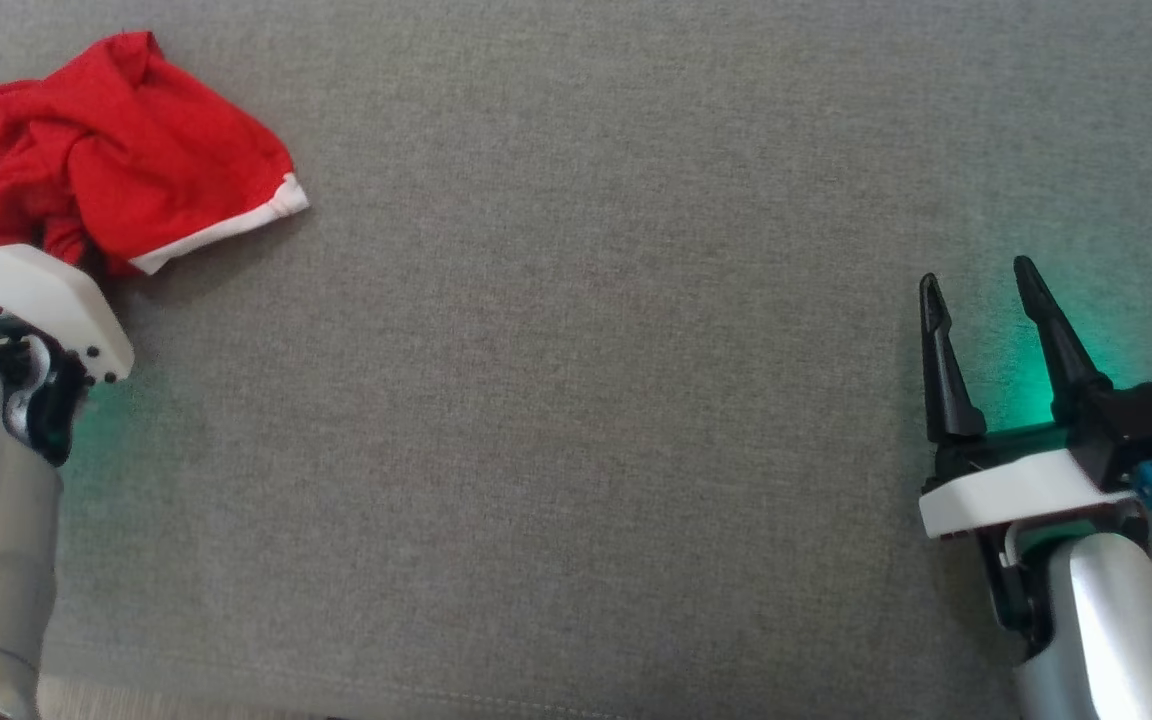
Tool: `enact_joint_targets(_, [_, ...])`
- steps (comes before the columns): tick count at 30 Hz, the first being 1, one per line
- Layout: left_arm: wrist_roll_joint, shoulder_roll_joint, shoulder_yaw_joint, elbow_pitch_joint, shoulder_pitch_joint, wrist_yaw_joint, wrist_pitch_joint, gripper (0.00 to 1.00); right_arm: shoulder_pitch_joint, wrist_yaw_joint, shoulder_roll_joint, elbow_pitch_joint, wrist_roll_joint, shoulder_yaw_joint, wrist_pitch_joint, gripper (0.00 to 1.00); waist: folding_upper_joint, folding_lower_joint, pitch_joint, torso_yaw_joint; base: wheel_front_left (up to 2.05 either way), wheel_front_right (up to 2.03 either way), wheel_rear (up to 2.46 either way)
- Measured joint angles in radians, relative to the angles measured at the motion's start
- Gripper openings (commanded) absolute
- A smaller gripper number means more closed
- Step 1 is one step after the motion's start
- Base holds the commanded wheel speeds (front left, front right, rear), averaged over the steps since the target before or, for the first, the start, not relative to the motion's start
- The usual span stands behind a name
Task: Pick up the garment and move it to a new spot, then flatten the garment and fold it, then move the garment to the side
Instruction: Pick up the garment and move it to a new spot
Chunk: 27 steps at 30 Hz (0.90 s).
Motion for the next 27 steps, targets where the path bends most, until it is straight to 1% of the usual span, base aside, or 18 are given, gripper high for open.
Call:
enact_joint_targets(3, [0.001,0.019,-0.037,0.014,-0.011,0.000,0.007,0.00,0.000,0.000,0.000,0.002,0.012,0.000,-0.001,1.00,0.0000,-0.0001,-0.016,-0.005,0.00,0.00,0.00])
enact_joint_targets(5, [-0.027,0.033,-0.056,0.006,-0.010,0.000,-0.004,0.00,0.000,0.000,0.000,0.014,0.020,0.001,-0.004,1.00,0.0000,-0.0001,-0.032,-0.007,0.00,0.00,0.00])
enact_joint_targets(7, [-0.074,0.044,-0.069,-0.040,-0.010,0.000,-0.023,0.00,0.000,0.000,0.000,0.026,0.032,0.001,-0.017,1.00,0.0000,-0.0001,-0.049,-0.010,0.00,0.00,0.00])
enact_joint_targets(8, [-0.090,0.056,-0.091,-0.079,-0.011,0.000,-0.027,0.00,0.000,0.000,0.000,0.034,0.040,0.001,-0.025,1.00,0.0000,-0.0001,-0.060,-0.011,0.00,0.00,0.00])
enact_joint_targets(11, [-0.151,0.088,-0.147,-0.220,-0.011,0.000,-0.023,0.00,0.004,0.000,0.000,0.063,0.067,0.007,-0.039,1.00,0.0000,-0.0002,-0.097,-0.018,0.00,0.00,0.00])
enact_joint_targets(14, [-0.239,0.123,-0.195,-0.391,-0.002,0.000,0.019,0.00,0.007,0.000,0.000,0.094,0.097,0.023,-0.062,1.00,0.0000,-0.0001,-0.140,-0.032,0.00,0.00,0.00])
enact_joint_targets(18, [-0.334,0.164,-0.218,-0.635,0.074,0.000,0.094,0.00,0.009,0.000,0.000,0.128,0.137,0.039,-0.089,1.00,0.0000,-0.0003,-0.194,-0.072,0.00,0.00,0.00])
enact_joint_targets(20, [-0.384,0.172,-0.218,-0.753,0.131,0.003,0.140,0.00,0.011,0.000,0.001,0.143,0.153,0.049,-0.095,1.00,0.0000,-0.0002,-0.217,-0.100,0.00,0.00,0.00])
enact_joint_targets(22, [-0.426,0.172,-0.222,-0.874,0.186,0.016,0.186,0.00,0.019,0.000,0.001,0.149,0.167,0.055,-0.105,1.00,0.0000,-0.0003,-0.238,-0.131,0.00,0.00,0.00])
enact_joint_targets(26, [-0.503,0.171,-0.226,-1.109,0.278,0.063,0.257,0.00,0.053,0.000,0.001,0.159,0.193,0.066,-0.115,1.00,0.0000,-0.0003,-0.272,-0.203,0.00,0.00,0.00])
enact_joint_targets(27, [-0.503,0.171,-0.226,-1.109,0.278,0.063,0.257,0.00,0.053,0.000,0.001,0.159,0.193,0.066,-0.115,1.00,0.0000,-0.0003,-0.272,-0.203,0.00,0.00,0.00])
